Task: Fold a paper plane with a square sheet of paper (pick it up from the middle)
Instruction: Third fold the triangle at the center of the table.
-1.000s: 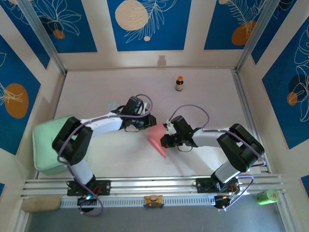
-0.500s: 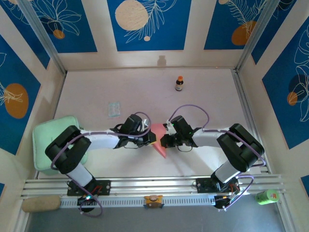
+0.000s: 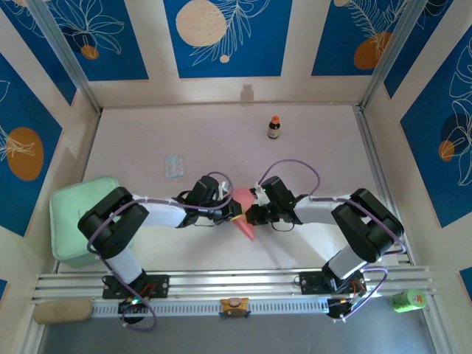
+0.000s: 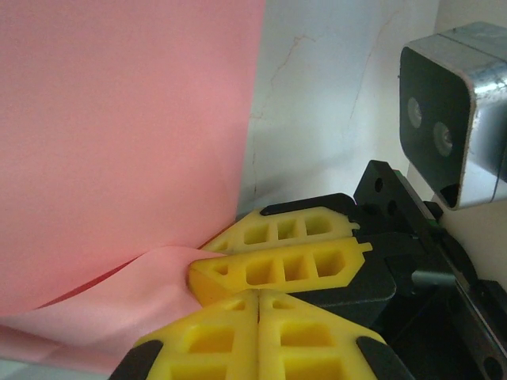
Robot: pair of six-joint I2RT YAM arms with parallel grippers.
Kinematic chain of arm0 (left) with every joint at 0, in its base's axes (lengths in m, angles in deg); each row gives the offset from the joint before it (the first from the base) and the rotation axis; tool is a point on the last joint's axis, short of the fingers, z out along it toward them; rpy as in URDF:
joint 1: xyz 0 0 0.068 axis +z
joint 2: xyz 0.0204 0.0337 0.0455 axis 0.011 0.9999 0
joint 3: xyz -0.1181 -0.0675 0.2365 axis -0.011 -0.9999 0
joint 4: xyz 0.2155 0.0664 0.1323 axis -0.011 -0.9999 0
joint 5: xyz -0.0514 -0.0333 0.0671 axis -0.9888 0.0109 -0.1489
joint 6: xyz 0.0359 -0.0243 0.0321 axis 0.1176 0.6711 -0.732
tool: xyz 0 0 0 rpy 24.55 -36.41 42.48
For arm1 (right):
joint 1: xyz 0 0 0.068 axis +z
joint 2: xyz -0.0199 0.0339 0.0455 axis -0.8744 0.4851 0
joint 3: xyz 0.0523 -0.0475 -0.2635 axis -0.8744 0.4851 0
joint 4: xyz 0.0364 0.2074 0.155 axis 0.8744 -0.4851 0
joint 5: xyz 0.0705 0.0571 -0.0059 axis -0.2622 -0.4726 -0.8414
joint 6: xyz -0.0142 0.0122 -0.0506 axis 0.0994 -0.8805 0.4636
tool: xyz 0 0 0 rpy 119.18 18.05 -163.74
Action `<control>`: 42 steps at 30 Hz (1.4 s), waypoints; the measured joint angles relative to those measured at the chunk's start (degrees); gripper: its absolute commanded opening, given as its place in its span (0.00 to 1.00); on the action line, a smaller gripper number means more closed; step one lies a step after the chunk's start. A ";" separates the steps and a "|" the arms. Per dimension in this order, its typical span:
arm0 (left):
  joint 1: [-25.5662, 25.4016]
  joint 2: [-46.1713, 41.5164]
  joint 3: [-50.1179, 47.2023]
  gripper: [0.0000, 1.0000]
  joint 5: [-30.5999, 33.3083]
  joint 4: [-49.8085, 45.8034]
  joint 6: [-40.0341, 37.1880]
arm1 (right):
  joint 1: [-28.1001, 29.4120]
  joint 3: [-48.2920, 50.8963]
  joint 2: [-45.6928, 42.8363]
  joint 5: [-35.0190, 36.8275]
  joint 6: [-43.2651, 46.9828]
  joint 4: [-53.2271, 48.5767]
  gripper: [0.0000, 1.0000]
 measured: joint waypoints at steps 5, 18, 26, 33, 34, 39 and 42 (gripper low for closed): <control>-0.02 0.04 0.00 0.00 0.02 -0.07 -0.04 | 0.00 0.00 0.00 0.00 0.00 -0.02 0.02; -0.22 -0.92 -0.44 0.00 1.97 -2.36 0.02 | 0.02 0.00 0.00 0.00 0.00 0.13 0.02; -0.26 -1.53 -0.66 0.00 2.58 -2.71 0.24 | 0.02 0.00 0.00 -0.02 0.00 0.13 0.02; -0.26 -0.61 -0.46 0.00 2.58 -3.30 0.17 | 0.02 0.00 0.00 0.00 0.00 0.13 0.02; -0.26 -0.31 -0.31 0.00 2.58 -3.78 0.15 | 0.02 0.00 0.00 0.00 0.00 0.13 0.02; -0.31 1.16 -0.13 0.00 2.38 -4.24 0.15 | 0.02 0.00 0.00 0.00 0.00 0.13 0.02; -0.35 1.60 -0.07 0.00 2.36 -4.31 0.13 | 0.02 0.00 0.00 0.00 0.00 0.13 0.02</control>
